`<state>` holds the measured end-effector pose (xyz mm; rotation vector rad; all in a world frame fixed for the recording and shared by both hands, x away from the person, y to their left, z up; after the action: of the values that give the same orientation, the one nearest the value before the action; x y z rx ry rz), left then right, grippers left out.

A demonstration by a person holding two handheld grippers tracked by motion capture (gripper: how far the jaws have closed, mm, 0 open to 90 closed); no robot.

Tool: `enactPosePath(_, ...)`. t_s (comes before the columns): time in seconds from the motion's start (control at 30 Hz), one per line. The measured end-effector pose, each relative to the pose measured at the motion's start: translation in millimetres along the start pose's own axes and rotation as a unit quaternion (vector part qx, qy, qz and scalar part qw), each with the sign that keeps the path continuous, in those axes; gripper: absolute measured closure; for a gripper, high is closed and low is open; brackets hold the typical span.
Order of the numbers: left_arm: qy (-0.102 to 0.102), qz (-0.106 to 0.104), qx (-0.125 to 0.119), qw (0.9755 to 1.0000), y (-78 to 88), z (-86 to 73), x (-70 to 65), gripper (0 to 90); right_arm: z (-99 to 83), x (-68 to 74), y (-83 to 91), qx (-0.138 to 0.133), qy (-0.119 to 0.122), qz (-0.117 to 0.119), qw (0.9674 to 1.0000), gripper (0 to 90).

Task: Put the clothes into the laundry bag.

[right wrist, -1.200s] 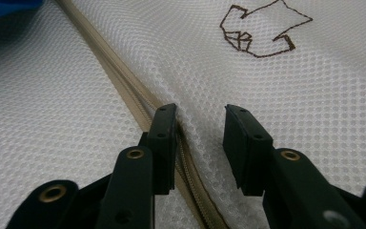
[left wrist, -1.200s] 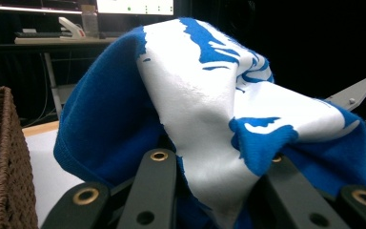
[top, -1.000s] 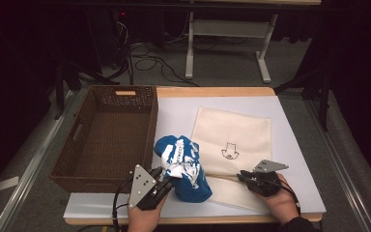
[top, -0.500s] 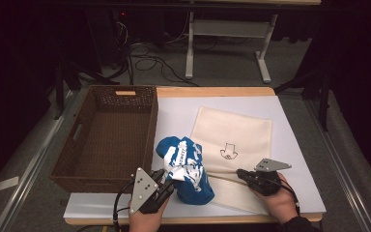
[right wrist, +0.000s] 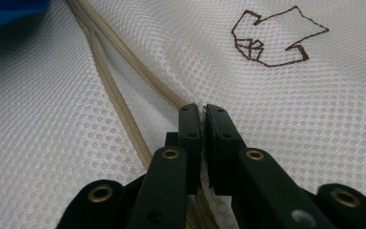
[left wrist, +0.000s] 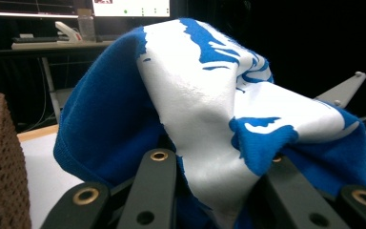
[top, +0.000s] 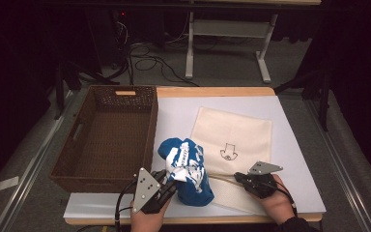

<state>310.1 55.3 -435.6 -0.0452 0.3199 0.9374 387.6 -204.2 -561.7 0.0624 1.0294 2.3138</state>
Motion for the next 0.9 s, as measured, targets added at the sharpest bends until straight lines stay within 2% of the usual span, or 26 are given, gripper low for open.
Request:
enactPosePath(0.13, -0.002, -0.020, 0.009, 0.9998, -7.9, -6.2, -16.8, 77.4, 4.7, -1.3, 5.5, -0.016, 0.000, -0.005, 0.9999, 87.5)
enactPosePath(0.3, -0.005, -0.035, 0.033, 0.9988, -26.5, -20.5, -31.5, 77.4, 13.5, -4.3, 17.2, -0.047, -0.007, -0.012, 0.9988, 87.4)
enactPosePath(0.5, -0.003, -0.043, 0.062, 0.9972, -49.0, -40.3, -42.4, 77.4, 22.1, -9.7, 27.8, -0.075, -0.010, -0.023, 0.9969, 87.6)
enactPosePath(0.67, 0.003, -0.046, 0.067, 0.9967, -61.1, -51.0, -50.8, 77.3, 29.1, -10.7, 36.6, -0.091, -0.012, -0.034, 0.9952, 88.2)
enactPosePath(0.9, 0.016, -0.052, 0.090, 0.9945, -76.2, -68.0, -53.6, 76.7, 34.4, -10.4, 45.3, -0.113, -0.019, -0.036, 0.9928, 88.4)
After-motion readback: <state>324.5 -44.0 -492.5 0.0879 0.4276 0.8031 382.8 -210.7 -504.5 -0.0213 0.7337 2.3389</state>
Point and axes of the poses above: each handheld gripper's, and its own axes: y roughly backward along the jaws, z roughly out of its top, x roughly to its left, the point moved 7 cm from there along -y, roughly forward along the jaws, and after that the axes turned 15 degrees about y, right-handed, at the moved point
